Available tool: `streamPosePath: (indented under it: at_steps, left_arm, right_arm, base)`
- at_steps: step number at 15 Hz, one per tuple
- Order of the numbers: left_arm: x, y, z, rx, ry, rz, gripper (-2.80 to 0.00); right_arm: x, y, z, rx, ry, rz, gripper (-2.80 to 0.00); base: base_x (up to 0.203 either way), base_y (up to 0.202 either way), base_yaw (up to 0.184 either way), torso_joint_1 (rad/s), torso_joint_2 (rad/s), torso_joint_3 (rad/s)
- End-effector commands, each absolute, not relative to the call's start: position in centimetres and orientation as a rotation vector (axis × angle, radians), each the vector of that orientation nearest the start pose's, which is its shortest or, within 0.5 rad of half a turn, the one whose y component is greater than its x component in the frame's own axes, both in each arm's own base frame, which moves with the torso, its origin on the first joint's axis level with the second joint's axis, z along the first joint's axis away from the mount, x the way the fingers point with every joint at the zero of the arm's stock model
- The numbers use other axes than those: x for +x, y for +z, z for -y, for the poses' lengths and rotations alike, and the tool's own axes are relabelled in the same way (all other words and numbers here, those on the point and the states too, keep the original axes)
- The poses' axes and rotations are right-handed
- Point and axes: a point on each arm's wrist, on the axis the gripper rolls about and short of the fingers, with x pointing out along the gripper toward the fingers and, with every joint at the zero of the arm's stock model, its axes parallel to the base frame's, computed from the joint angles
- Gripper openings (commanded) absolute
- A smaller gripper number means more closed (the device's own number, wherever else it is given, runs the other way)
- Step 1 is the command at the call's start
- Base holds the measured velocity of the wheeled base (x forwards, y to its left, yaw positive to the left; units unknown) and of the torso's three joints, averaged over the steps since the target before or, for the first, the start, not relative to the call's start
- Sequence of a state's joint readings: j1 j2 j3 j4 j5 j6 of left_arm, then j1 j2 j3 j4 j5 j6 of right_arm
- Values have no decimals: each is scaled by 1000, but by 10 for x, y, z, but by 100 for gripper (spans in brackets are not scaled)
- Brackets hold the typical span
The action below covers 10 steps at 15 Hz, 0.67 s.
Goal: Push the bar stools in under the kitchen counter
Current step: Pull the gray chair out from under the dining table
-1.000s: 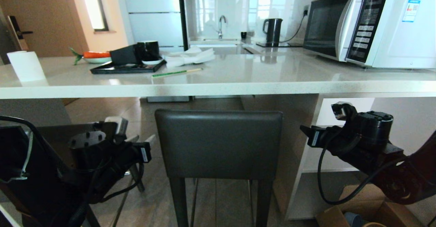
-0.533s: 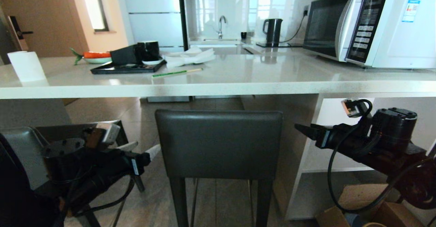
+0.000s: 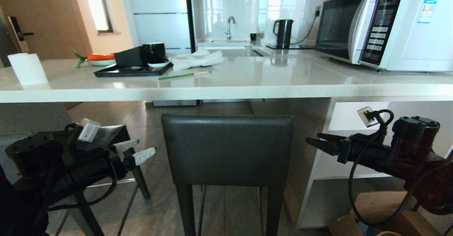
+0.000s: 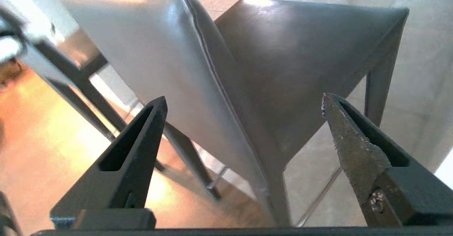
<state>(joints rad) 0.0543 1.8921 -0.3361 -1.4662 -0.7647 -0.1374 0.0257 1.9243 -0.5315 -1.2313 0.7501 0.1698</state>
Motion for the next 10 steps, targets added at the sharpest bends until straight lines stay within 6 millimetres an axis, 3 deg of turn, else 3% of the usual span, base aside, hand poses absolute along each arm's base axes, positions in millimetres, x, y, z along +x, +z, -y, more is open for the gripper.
streamPosePath:
  at_steps: [1,3,4,7,10]
  left_arm:
    - [279,95,1,-172,-748,-144,0]
    - [293,91,1,-146,-780,-128,0]
    - [296,91,1,-140,-795,-123,0]
    - [305,93,1,-128,-849,-100,0]
    - [318,90,1,-119,-898,-84,0]
  right_arm:
    - [314,83,-23,189,771,-247,0]
    - [321,61,-25,98,818,-226,0]
    - [323,60,-29,81,859,-209,0]
    - [337,68,-31,61,890,-155,0]
    - [340,82,-41,82,973,-126,0]
  base:
    - [0,0,0,0,0,0]
    - [0,0,0,0,0,0]
    - [0,0,0,0,0,0]
    - [0,0,0,0,0,0]
    - [0,0,0,0,0,0]
